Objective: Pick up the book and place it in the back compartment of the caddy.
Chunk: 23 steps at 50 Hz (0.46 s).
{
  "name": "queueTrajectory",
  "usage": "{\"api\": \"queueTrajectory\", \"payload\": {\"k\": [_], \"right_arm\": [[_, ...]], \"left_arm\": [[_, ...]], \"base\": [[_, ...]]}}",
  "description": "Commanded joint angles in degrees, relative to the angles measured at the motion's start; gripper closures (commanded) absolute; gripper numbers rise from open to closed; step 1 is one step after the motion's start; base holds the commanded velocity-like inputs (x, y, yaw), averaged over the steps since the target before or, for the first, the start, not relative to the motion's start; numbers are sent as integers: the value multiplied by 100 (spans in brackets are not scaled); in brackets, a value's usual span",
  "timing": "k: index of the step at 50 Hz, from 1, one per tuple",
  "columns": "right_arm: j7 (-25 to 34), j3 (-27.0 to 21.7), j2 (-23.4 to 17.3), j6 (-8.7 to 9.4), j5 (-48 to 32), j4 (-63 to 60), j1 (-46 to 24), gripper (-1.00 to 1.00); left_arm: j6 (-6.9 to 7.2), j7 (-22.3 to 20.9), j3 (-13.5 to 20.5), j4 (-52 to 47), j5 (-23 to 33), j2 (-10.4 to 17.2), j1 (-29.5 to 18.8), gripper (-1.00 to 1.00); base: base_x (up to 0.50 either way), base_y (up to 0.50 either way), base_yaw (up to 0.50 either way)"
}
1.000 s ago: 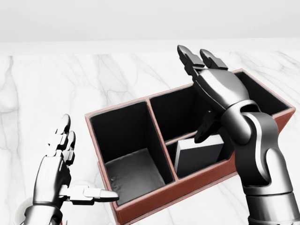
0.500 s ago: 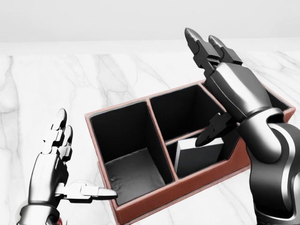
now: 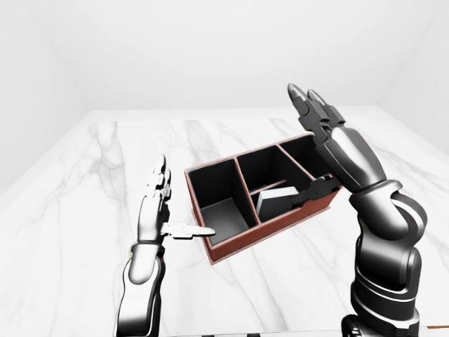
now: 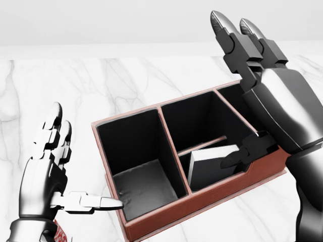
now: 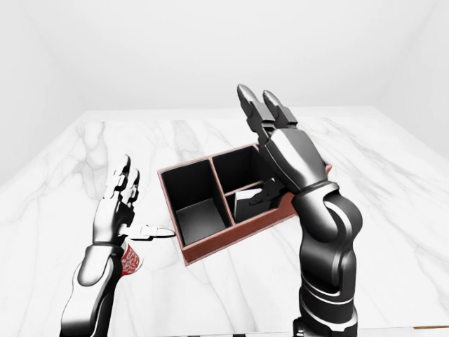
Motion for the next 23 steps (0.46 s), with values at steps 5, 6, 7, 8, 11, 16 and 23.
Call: {"api": "queueTrajectory", "payload": {"k": [5,6,7,8,11,16,23], "right_arm": [[180,-213,6,0,297,-1090,416,-100],[171,-227,8,0,327,-1142,438,-100],[222,-236,30,0,353,-1299,445,-100],[251,-233,35,0,375,-1386,444,-100],[281,-245,25,0,427,-1566,476,-100],[284,-303,35,0,591,-1844,574,-100],[310,-407,24,0,871,-2258,659,-100]], "left_arm": [[0,-17,-24,-306,-24,-8,42,-100],[0,-18,-22,-321,-30,-8,38,-100],[0,-20,-20,-343,-34,-7,39,-100],[0,-21,-17,-342,-36,-6,37,-100],[0,-22,-19,-393,-40,-7,39,-100],[0,-28,-23,-459,-52,-9,53,-100],[0,-39,-31,-591,-66,-11,80,-100]], "base": [[0,0,0],[0,0,0],[0,0,0],[0,0,0],[0,0,0],[0,0,0],[0,0,0]]}}
